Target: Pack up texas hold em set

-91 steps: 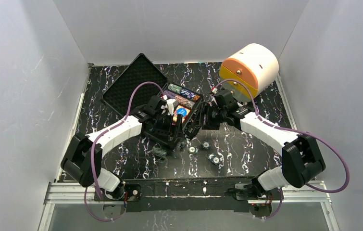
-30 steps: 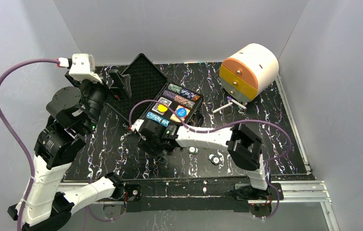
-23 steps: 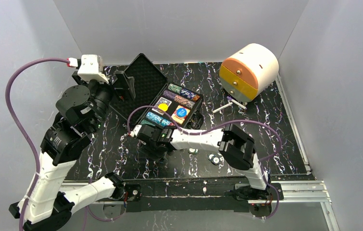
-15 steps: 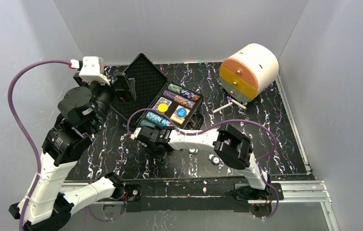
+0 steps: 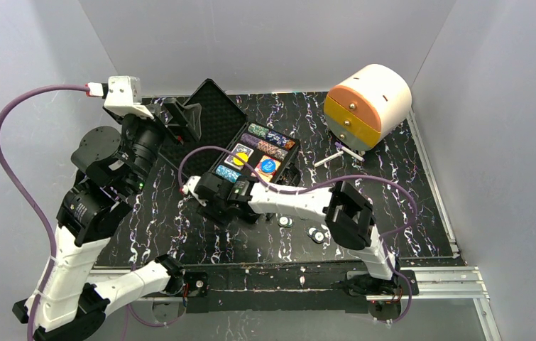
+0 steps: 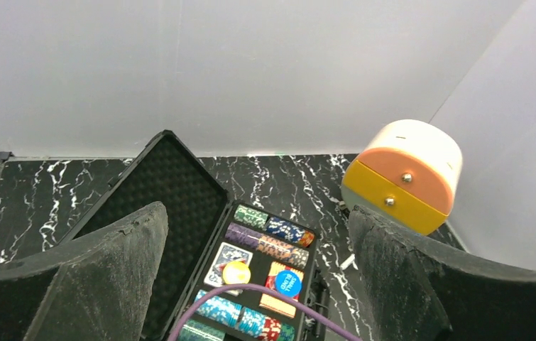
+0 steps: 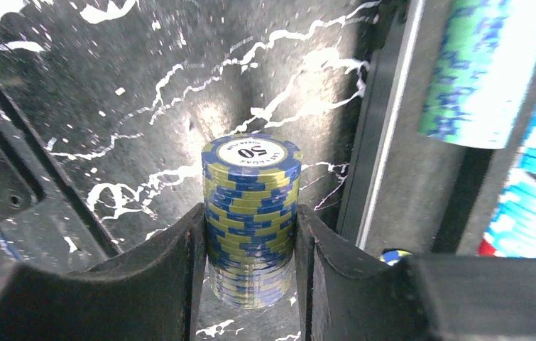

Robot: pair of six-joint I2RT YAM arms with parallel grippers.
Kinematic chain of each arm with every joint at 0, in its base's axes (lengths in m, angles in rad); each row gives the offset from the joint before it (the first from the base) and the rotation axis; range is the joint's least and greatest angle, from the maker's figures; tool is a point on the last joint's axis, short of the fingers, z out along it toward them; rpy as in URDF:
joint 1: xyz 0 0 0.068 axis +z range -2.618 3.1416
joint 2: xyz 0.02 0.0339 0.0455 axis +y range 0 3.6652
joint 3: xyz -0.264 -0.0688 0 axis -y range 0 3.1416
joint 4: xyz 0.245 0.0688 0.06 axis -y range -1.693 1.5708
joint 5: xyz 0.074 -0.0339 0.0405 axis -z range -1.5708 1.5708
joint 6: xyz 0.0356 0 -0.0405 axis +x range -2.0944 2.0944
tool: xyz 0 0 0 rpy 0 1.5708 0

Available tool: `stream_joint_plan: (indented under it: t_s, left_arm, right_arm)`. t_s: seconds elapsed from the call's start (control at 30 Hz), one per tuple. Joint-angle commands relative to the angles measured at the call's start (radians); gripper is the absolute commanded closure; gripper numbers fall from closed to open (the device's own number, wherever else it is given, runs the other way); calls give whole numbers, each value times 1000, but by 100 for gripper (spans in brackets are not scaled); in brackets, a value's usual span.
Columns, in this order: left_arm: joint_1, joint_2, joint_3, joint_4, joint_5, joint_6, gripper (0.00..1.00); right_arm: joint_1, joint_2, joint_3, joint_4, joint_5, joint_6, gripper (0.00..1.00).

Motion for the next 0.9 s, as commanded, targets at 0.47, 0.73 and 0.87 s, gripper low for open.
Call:
stream_joint_plan:
  t_s: [0.47,0.73,0.87]
  left_arm:
    - [-1,-4,-4,64,-5,-15,4]
    - [-2,-3,-12,65,-8,-13,4]
    - [-1,-1,-19,69,-8,-13,4]
  right_arm:
    - [-198,-54,156,-51,-68,5,83]
    - [-209,-48,138,-60,-141,-29,83]
    - [-209,-43,116,-58,-176,-39,82]
